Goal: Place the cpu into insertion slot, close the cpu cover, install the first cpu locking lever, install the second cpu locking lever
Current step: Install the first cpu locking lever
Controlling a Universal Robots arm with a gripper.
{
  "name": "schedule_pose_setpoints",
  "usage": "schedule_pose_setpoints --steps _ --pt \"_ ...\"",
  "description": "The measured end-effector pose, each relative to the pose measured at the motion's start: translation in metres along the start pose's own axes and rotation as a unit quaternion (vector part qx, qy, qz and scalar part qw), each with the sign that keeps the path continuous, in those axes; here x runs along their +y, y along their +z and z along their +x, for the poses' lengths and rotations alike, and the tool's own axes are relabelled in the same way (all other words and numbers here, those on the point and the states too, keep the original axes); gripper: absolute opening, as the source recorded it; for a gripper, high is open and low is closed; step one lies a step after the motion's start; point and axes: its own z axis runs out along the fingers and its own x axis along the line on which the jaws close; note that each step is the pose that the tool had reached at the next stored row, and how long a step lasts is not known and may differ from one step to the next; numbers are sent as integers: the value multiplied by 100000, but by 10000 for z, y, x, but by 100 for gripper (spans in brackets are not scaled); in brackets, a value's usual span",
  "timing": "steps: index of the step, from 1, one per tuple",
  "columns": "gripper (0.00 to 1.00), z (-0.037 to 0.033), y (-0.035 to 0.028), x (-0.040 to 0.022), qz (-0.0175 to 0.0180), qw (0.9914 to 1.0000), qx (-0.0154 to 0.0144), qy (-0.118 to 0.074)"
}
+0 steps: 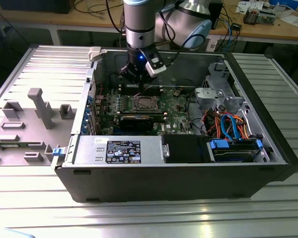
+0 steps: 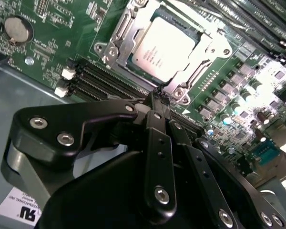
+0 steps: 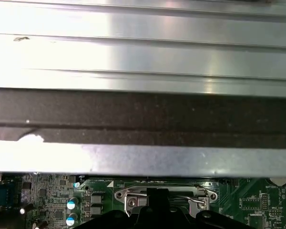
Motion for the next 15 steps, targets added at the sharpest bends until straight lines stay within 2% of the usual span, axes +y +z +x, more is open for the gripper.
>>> schedule_pose_setpoints --steps 2,8,15 --pt "11 -12 2 13 -8 100000 5 -63" --pt "11 -120 13 15 -4 100000 9 -51" --pt "11 -188 46 32 -8 100000 2 -50"
